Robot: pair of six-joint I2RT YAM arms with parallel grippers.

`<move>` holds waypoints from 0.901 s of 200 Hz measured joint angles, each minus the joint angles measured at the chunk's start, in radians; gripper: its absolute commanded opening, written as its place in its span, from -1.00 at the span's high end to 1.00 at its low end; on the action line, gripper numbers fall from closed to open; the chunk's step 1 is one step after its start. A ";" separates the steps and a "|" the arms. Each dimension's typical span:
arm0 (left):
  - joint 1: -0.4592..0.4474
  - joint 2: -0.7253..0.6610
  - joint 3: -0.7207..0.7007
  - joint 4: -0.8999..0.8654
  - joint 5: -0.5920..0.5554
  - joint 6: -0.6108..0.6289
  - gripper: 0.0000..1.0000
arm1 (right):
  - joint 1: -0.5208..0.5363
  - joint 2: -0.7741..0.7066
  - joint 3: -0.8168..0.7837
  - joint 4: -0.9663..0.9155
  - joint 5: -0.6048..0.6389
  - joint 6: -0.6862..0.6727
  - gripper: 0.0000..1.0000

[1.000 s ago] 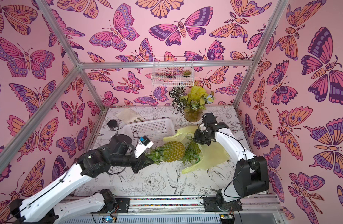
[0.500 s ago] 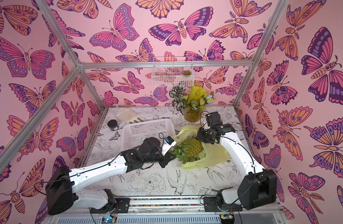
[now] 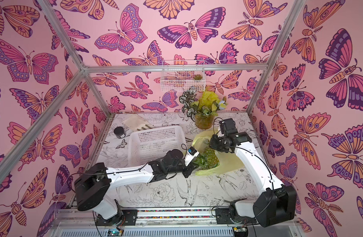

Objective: Place the pineapple into a plastic bag & tie a knot
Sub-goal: Place the pineapple in the plastic bag.

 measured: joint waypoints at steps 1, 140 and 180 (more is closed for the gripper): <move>0.000 0.003 0.000 0.006 0.000 0.000 1.00 | 0.000 0.000 0.000 0.000 0.000 0.001 1.00; 0.036 0.087 -0.131 0.391 -0.058 -0.089 1.00 | -0.027 0.000 0.013 -0.010 -0.062 0.019 1.00; 0.057 0.064 -0.130 0.363 -0.110 -0.110 1.00 | -0.029 0.000 0.045 -0.016 -0.132 -0.007 1.00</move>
